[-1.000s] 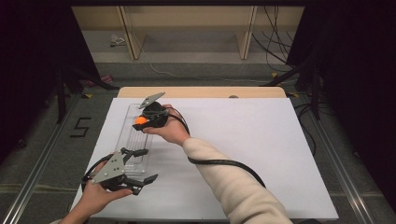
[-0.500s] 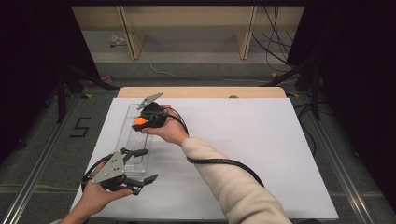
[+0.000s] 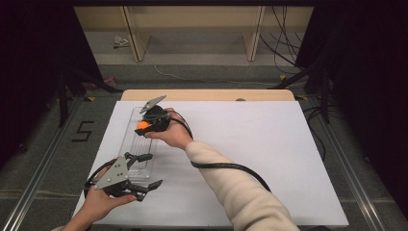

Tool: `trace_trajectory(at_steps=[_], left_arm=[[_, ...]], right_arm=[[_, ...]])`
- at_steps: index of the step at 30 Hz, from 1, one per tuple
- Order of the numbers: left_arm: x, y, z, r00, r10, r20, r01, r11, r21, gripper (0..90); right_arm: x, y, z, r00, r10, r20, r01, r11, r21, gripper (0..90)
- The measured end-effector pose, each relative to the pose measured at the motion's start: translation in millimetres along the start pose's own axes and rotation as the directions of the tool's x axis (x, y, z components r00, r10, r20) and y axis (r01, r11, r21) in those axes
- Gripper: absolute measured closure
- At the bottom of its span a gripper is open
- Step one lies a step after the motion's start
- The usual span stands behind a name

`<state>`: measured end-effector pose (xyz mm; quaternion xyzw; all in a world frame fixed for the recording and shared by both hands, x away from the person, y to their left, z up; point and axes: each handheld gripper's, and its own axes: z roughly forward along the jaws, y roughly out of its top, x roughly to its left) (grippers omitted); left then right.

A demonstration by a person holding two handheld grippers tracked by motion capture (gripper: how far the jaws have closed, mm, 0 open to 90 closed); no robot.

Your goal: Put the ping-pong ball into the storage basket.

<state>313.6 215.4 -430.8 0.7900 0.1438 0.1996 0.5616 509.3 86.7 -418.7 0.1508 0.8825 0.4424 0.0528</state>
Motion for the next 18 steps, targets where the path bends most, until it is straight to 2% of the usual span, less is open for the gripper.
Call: trace_trajectory(at_steps=[18], left_arm=[[-0.1, 0.0, 0.0, 1.0, 0.0, 0.001, 0.0, 1.0, 0.0, 16.6]], right_arm=[[0.8, 1.3, 4.3, 1.0, -0.003, -0.006, 0.003, 1.0, 0.011, 51.4]])
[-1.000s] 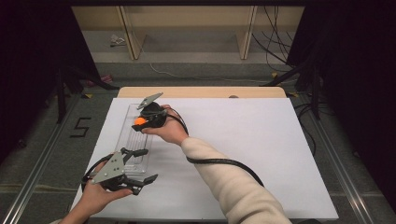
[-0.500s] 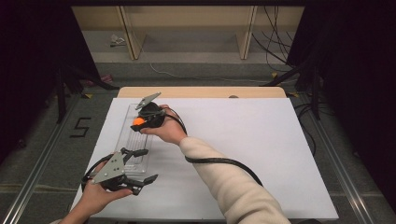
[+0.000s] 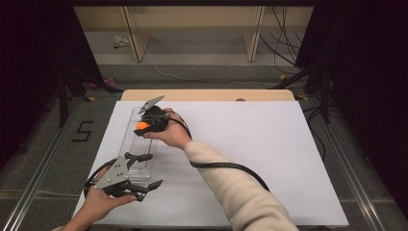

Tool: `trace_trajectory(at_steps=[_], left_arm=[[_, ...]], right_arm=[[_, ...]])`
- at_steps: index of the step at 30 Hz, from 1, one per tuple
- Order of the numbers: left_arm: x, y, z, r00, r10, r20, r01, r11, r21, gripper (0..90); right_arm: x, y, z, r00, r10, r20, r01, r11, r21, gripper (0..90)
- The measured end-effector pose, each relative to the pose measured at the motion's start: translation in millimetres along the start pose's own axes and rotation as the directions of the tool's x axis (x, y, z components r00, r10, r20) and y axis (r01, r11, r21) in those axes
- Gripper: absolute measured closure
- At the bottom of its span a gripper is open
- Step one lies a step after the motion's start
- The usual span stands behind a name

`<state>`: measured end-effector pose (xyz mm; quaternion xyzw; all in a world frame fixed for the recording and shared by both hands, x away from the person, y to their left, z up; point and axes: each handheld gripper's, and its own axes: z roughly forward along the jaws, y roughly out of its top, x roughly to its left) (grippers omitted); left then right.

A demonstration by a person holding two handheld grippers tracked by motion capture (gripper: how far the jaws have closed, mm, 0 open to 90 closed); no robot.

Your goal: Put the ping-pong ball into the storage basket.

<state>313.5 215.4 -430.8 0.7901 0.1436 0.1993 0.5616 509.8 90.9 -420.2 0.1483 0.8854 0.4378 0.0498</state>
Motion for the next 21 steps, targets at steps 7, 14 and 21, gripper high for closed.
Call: trace_trajectory(at_steps=[7, 14, 21], left_arm=[[0.0, 0.0, -0.1, 1.0, 0.0, 0.0, 0.0, 1.0, 0.0, 16.6], [0.0, 0.0, 0.0, 1.0, 0.0, 0.0, 0.0, 1.0, 0.0, 16.7], [0.0, -0.1, 0.0, 1.0, 0.0, 0.001, 0.0, 1.0, 0.0, 16.7]], right_arm=[[0.5, 0.4, 2.0, 1.0, -0.002, -0.003, 0.002, 1.0, 0.005, 51.3], [1.0, 0.3, 4.7, 1.0, -0.004, -0.004, 0.004, 1.0, 0.01, 51.4], [0.8, 0.0, 7.2, 1.0, -0.002, -0.005, 0.002, 1.0, 0.019, 51.3]])
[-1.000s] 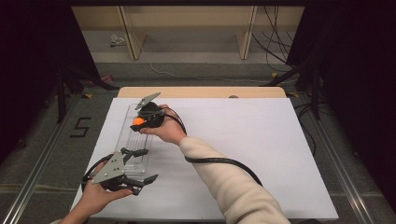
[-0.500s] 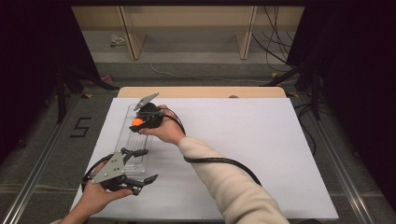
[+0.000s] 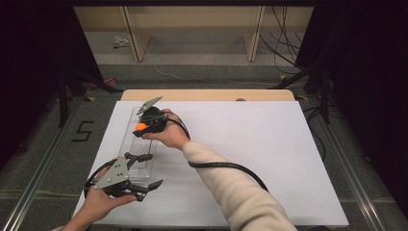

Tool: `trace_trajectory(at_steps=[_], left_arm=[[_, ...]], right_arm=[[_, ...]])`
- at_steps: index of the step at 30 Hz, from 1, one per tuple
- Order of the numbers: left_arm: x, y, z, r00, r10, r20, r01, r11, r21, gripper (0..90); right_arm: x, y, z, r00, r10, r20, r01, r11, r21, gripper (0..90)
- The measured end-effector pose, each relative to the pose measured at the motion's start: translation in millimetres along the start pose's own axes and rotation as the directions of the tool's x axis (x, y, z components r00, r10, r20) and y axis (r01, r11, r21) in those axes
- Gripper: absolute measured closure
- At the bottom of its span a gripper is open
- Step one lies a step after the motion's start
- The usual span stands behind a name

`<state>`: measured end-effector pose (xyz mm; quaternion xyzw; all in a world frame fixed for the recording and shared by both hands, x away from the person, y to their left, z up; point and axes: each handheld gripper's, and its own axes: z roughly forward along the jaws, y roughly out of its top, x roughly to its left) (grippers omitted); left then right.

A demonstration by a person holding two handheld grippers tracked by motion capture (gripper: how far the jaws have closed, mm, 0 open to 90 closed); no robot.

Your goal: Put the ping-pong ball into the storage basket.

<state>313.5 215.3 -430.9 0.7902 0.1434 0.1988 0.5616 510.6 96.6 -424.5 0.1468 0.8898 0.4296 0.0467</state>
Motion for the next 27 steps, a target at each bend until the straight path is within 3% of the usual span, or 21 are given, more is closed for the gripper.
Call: trace_trajectory(at_steps=[27], left_arm=[[-0.1, 0.0, 0.1, 1.0, 0.0, 0.001, 0.0, 1.0, 0.0, 16.7]], right_arm=[[-0.7, -4.7, 8.7, 1.0, 0.003, -0.003, -0.003, 1.0, 0.028, 51.3]])
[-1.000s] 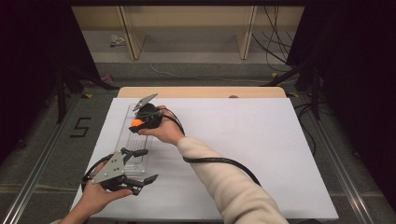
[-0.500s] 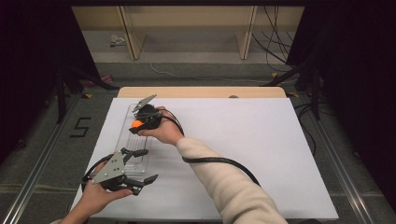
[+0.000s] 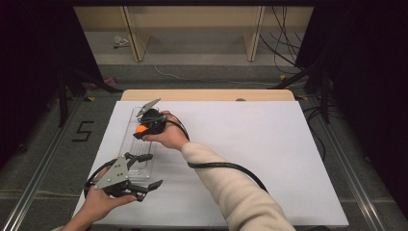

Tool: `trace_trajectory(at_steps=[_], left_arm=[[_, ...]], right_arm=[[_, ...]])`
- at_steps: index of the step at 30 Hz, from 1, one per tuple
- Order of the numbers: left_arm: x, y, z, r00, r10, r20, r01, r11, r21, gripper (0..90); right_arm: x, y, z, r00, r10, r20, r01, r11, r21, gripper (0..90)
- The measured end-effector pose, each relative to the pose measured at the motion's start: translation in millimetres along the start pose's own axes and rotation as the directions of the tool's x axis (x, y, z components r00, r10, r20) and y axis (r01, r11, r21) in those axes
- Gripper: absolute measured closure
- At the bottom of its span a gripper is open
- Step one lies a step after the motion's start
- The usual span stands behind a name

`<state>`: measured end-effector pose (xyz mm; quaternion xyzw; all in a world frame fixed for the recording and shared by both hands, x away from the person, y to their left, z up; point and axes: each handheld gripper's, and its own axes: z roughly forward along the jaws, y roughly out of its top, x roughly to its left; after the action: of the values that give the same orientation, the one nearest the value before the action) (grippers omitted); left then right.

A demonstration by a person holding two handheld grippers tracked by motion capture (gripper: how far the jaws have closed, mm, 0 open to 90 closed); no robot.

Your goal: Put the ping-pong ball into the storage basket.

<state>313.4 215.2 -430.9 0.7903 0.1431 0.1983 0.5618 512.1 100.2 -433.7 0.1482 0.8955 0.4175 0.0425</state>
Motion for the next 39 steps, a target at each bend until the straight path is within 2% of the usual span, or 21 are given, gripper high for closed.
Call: trace_trajectory(at_steps=[39], left_arm=[[-0.2, 0.0, -0.1, 1.0, 0.001, 0.001, -0.001, 1.0, 0.0, 16.7]], right_arm=[[0.2, -3.0, 8.1, 1.0, 0.002, -0.005, -0.002, 1.0, 0.025, 51.2]])
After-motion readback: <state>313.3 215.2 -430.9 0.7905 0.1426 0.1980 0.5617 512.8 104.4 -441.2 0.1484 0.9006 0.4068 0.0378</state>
